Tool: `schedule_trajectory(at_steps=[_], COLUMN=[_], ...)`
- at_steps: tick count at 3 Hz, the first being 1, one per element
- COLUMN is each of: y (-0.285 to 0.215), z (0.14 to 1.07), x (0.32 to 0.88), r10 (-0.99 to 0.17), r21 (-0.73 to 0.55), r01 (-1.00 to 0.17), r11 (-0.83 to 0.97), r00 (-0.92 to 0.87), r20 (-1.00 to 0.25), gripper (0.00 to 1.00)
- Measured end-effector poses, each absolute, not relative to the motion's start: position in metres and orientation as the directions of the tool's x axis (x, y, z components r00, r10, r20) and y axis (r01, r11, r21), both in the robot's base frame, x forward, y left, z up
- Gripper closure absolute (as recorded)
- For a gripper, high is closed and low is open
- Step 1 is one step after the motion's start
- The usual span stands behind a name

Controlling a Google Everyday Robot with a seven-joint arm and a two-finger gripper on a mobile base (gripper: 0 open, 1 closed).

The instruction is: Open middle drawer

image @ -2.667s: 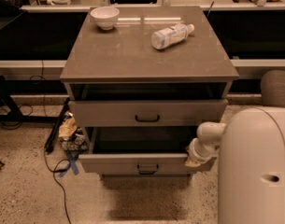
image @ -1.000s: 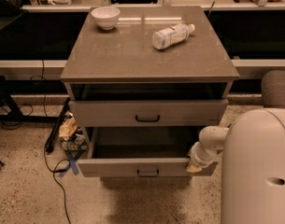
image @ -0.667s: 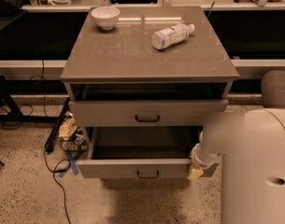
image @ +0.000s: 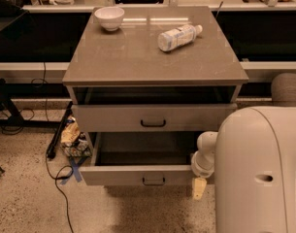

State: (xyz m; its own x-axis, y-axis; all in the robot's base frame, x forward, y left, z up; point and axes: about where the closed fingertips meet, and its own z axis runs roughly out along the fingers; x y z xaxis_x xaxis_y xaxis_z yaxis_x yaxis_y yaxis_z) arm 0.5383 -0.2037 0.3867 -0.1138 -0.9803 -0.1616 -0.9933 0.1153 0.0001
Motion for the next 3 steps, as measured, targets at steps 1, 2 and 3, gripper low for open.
schedule_trajectory(at_steps=[1,2,3], y=[-0.201,-0.208,-0.222], z=[0.387,0.393,0.392], x=[0.52,0.496,0.471], r10=[-0.981,-0.972,-0.955], r21=[0.022,0.023,0.03], r01=[-0.994,-0.991,-0.983], r11=[0.109,0.132,0.179], r00=[-0.112,-0.134,-0.181], r20=[-0.16,-0.195,-0.236], gripper=[0.0,0.0,0.0])
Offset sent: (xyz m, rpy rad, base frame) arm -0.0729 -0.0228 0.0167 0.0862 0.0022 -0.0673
